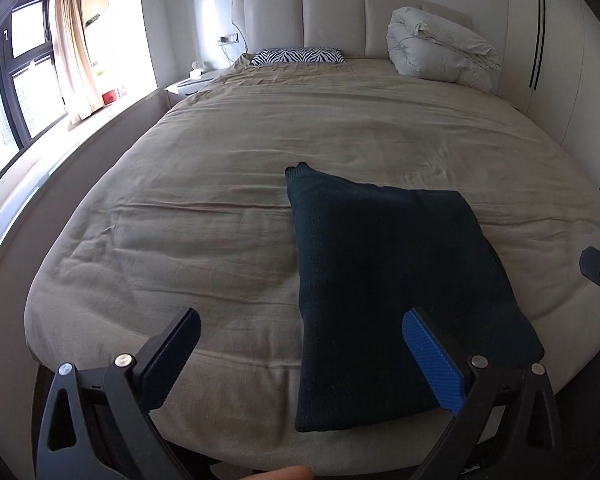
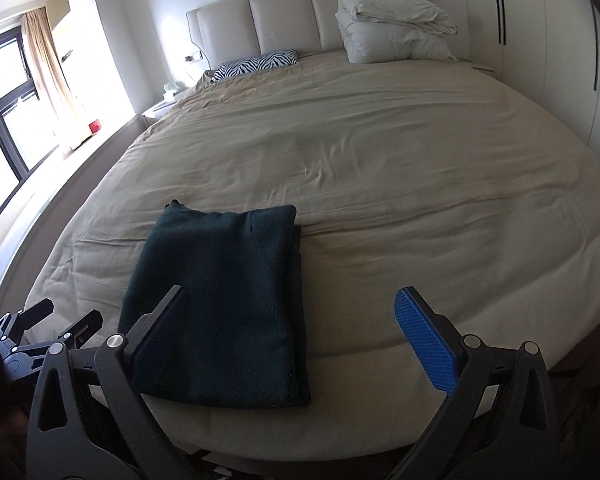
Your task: Fold small clothes
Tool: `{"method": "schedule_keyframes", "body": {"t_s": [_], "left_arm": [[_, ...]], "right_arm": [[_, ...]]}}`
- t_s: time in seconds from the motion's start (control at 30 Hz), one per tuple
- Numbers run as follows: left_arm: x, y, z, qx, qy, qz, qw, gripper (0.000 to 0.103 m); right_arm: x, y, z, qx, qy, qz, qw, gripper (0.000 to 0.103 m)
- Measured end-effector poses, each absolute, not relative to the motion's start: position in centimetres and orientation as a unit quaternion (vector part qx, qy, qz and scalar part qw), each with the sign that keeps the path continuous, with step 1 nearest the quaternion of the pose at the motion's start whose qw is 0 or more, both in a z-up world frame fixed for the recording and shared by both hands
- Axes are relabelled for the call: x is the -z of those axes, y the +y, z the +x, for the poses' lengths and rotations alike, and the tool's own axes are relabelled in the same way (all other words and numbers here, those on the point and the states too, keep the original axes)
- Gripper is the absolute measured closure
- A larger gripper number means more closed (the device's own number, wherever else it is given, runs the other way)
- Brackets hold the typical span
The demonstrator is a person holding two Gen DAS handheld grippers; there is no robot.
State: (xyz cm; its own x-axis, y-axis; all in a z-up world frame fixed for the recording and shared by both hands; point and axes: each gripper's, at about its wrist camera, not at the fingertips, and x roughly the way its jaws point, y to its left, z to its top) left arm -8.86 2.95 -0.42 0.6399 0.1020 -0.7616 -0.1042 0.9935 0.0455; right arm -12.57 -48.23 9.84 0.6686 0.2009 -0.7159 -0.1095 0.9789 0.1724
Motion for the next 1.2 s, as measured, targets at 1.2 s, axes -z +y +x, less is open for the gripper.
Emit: {"method": "schedule_keyframes", "body": {"t_s": [1.2], "left_arm": [[3.3, 3.7, -7.3, -0.053, 0.459, -0.023, 0.887, 0.000]], "right_arm": [[-3.6, -44.8, -11.4, -0.102, 0.476, 0.012, 0.873, 0.000]]}}
